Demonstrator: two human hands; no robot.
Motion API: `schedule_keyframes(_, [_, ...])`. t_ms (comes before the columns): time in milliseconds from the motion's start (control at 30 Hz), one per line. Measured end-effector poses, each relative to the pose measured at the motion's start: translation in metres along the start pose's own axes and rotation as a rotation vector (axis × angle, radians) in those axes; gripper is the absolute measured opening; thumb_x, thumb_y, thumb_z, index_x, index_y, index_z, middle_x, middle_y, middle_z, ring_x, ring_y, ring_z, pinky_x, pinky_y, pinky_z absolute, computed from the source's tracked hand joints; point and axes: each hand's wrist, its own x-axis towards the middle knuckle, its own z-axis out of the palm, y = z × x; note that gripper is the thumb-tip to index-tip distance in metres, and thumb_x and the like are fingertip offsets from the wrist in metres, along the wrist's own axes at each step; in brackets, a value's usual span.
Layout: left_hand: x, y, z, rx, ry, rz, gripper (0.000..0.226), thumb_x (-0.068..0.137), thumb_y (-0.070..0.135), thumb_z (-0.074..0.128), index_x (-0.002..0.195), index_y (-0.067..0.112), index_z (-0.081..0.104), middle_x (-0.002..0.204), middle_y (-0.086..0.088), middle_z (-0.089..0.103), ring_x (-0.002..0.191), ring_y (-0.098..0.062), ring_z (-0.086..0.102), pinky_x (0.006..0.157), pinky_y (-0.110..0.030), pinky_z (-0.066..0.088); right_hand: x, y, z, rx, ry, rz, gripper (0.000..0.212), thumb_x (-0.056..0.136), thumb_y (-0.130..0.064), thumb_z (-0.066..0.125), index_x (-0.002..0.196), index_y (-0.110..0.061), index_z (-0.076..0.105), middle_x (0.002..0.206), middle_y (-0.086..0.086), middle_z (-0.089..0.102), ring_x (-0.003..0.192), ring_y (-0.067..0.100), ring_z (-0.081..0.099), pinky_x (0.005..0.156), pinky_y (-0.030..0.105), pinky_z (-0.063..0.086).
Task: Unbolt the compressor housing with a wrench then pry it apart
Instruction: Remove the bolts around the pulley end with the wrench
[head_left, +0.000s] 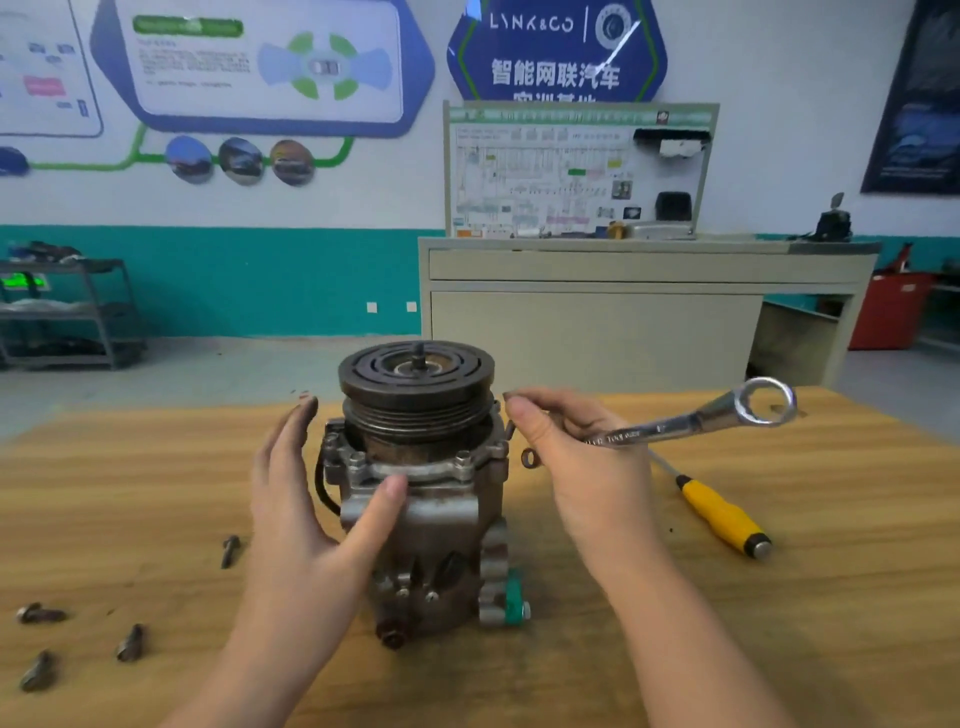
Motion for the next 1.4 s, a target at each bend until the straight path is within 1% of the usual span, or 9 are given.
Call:
schedule_keyframes(133, [-0.003, 0.033, -0.003, -0.085, 0.173, 0.262, 0.019, 0.088, 0.046, 0.058, 0.105, 0.038, 0.059, 0.105, 0.015, 0.060, 0.099, -0.007, 0.059, 0.082, -0.015, 0.046, -0.006, -0.024, 0.002, 0.045, -0.035, -0.083, 0.011, 0.069, -0.041, 0.070, 0.078, -0.038, 0.074, 0.075, -0.013, 0.072, 0.071, 0.000, 0.066, 0.063, 0.013, 0.050])
schedule_keyframes(300, [0.004, 0.066, -0.005, -0.722, -0.483, -0.232, 0.038, 0.066, 0.046, 0.067, 0.093, 0.021, 0.076, 0.092, -0.007, 0.074, 0.087, -0.017, 0.071, 0.068, -0.021, 0.054, -0.023, -0.040, 0.010, -0.039, -0.128, -0.401, 0.014, 0.075, -0.031, 0.075, 0.086, -0.022, 0.077, 0.079, -0.016, 0.072, 0.074, 0.001, 0.067, 0.067, 0.013, 0.049])
schedule_keyframes(500, [0.004, 0.059, -0.031, -0.947, -0.666, -0.438, 0.045, 0.041, 0.025, 0.096, 0.075, 0.003, 0.074, 0.068, -0.013, 0.065, 0.056, -0.014, 0.062, 0.050, -0.019, 0.051, -0.021, -0.043, 0.008, -0.200, -0.207, -0.512, 0.030, 0.067, -0.038, 0.078, 0.082, -0.013, 0.074, 0.070, -0.030, 0.052, 0.059, -0.006, 0.050, 0.060, 0.007, 0.035])
schedule_keyframes(567, [0.006, 0.051, -0.044, -0.762, -0.534, -0.402, 0.043, 0.041, 0.030, 0.096, 0.071, 0.007, 0.074, 0.064, -0.012, 0.066, 0.052, -0.013, 0.061, 0.048, -0.018, 0.050, -0.024, -0.044, 0.009, -0.141, -0.156, -0.501, 0.031, 0.072, -0.044, 0.075, 0.088, -0.018, 0.072, 0.064, -0.027, 0.051, 0.055, -0.004, 0.050, 0.056, 0.009, 0.037])
schedule_keyframes(700, [0.044, -0.022, -0.085, 0.337, -0.001, -0.181, 0.015, 0.083, 0.029, 0.071, 0.070, 0.023, 0.065, 0.060, 0.002, 0.064, 0.052, -0.018, 0.056, 0.046, -0.027, 0.048, -0.029, -0.053, 0.013, 0.238, 0.112, -0.327, 0.030, 0.082, -0.049, 0.066, 0.075, -0.021, 0.068, 0.057, -0.011, 0.061, 0.038, 0.009, 0.058, 0.043, 0.015, 0.043])
schedule_keyframes(800, [0.069, -0.098, -0.112, 0.776, 0.005, -0.397, 0.022, 0.088, 0.030, 0.065, 0.099, 0.012, 0.060, 0.072, -0.003, 0.061, 0.063, -0.025, 0.060, 0.057, -0.035, 0.053, -0.032, -0.055, 0.019, 0.316, 0.221, -0.197, 0.031, 0.078, -0.052, 0.068, 0.070, -0.022, 0.066, 0.057, -0.003, 0.063, 0.038, 0.016, 0.061, 0.040, 0.022, 0.048])
schedule_keyframes(1167, [0.066, -0.153, -0.119, 1.214, -0.144, -0.514, 0.035, 0.091, 0.051, 0.045, 0.109, 0.029, 0.064, 0.105, -0.009, 0.066, 0.103, -0.033, 0.056, 0.086, -0.035, 0.045, -0.044, -0.050, 0.039, 0.091, 0.313, -0.074, 0.026, 0.078, -0.047, 0.066, 0.078, -0.022, 0.063, 0.068, 0.002, 0.069, 0.052, 0.016, 0.070, 0.049, 0.025, 0.056])
schedule_keyframes(1300, [0.065, -0.072, -0.089, 0.407, -0.110, -0.152, 0.049, 0.083, 0.065, 0.038, 0.117, 0.036, 0.056, 0.115, 0.006, 0.063, 0.106, -0.014, 0.056, 0.084, -0.028, 0.045, -0.048, -0.052, 0.044, 0.153, 0.309, 0.025, 0.025, 0.082, -0.041, 0.068, 0.080, -0.017, 0.063, 0.072, 0.006, 0.070, 0.056, 0.020, 0.071, 0.051, 0.024, 0.056])
schedule_keyframes(1400, [0.069, -0.018, -0.056, -0.058, -0.437, -0.025, 0.053, 0.075, 0.078, 0.045, 0.121, 0.053, 0.042, 0.120, 0.033, 0.051, 0.107, 0.018, 0.049, 0.081, -0.007, 0.041, -0.052, -0.053, 0.042, 0.211, 0.301, 0.083, 0.014, 0.091, -0.025, 0.060, 0.087, -0.011, 0.059, 0.077, 0.008, 0.072, 0.064, 0.026, 0.073, 0.056, 0.026, 0.058])
